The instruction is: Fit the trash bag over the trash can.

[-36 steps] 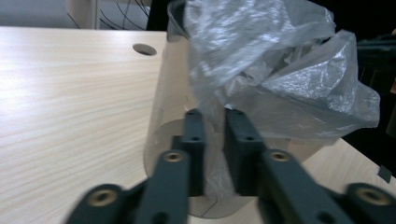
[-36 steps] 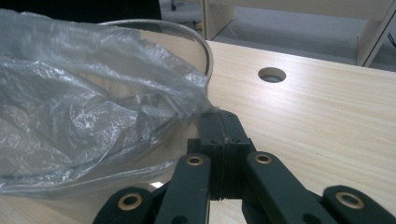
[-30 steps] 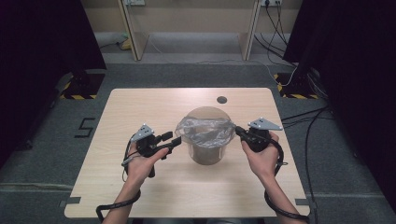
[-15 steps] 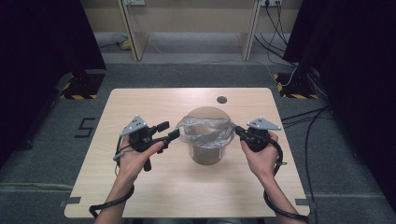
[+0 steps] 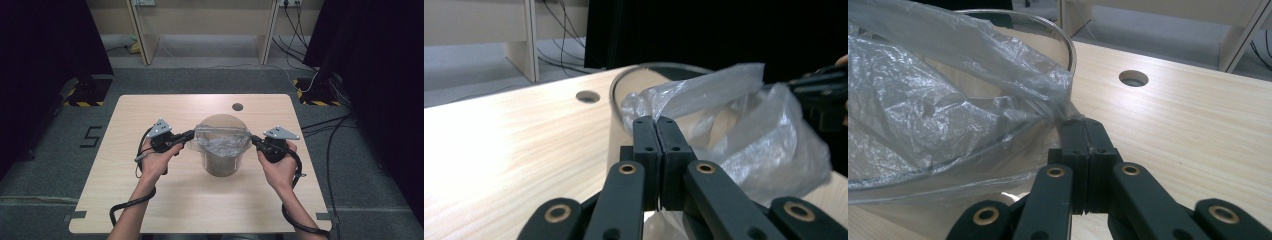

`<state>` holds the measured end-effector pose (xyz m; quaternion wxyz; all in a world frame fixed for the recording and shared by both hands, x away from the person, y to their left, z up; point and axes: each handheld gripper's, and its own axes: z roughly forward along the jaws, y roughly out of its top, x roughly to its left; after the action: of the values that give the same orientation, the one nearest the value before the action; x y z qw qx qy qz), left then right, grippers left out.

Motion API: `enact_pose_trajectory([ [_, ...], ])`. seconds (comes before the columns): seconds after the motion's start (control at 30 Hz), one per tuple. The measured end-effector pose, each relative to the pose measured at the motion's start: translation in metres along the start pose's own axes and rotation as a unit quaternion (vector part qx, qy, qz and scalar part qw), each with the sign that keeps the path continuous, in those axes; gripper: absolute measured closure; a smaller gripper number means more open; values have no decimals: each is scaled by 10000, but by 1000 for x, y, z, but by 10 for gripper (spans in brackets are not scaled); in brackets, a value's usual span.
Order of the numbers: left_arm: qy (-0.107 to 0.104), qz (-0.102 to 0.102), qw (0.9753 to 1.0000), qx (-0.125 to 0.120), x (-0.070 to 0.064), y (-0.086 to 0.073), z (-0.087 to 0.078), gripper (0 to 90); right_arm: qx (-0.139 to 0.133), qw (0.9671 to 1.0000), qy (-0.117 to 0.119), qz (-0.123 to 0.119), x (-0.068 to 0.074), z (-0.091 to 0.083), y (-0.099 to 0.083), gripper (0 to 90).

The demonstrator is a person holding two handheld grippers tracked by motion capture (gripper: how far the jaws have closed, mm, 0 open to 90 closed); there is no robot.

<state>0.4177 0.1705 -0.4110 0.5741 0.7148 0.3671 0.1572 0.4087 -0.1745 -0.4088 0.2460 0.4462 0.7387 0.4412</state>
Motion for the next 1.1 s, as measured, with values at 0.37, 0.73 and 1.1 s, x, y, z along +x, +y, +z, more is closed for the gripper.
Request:
enact_pose_trajectory([
  [0.37, 218, 80, 9995, -213, 3, -11, 4, 848, 68, 10000, -26, -4, -1, 3, -4, 895],
  [0.73, 286, -23, 9994, -179, 12, -9, 16, 837, 90, 10000, 8, 28, -4, 12, 1, 892],
  [1.1, 153, -37, 9997, -170, 4, -17, -5, 841, 55, 9999, 97, -20, -1, -8, -2, 896],
])
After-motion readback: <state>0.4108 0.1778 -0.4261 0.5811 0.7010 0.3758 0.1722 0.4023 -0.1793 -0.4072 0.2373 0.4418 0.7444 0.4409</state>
